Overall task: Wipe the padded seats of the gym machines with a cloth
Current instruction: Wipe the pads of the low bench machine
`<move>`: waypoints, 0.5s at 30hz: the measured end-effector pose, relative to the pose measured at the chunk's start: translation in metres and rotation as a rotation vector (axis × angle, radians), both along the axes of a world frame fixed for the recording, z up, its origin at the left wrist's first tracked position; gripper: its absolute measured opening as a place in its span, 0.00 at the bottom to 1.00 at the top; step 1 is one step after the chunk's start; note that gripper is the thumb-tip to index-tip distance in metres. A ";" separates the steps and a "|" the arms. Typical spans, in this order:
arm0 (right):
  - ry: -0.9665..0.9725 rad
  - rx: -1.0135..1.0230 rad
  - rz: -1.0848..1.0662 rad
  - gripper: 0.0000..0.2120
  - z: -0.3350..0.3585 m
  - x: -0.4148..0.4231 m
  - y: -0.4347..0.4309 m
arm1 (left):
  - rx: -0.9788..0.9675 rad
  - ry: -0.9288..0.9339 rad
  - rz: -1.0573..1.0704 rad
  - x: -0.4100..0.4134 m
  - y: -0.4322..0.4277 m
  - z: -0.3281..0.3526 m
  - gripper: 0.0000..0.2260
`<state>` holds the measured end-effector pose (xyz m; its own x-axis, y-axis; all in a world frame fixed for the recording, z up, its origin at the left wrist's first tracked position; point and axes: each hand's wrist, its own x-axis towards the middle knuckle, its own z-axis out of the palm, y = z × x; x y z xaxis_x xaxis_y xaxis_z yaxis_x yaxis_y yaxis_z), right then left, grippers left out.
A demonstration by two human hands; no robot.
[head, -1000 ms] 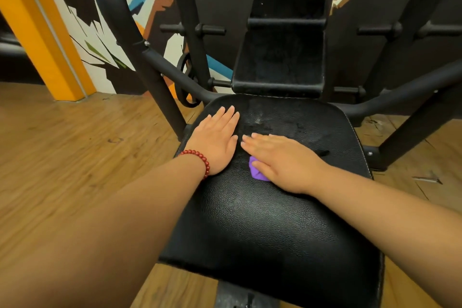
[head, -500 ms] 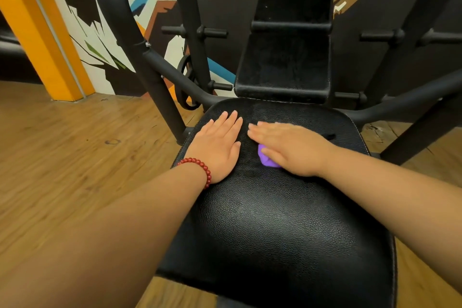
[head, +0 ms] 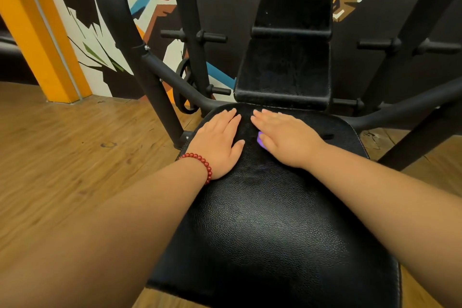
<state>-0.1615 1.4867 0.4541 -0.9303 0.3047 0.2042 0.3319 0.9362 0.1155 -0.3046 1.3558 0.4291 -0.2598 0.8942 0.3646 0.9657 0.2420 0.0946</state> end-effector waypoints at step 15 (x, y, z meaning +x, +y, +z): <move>-0.007 -0.015 0.072 0.25 -0.001 -0.015 0.003 | -0.080 0.017 0.001 -0.003 0.002 -0.002 0.28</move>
<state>-0.1760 1.4896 0.4528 -0.9514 0.2396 0.1934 0.2626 0.9594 0.1033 -0.3073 1.3582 0.4269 -0.2552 0.9203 0.2965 0.9667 0.2493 0.0581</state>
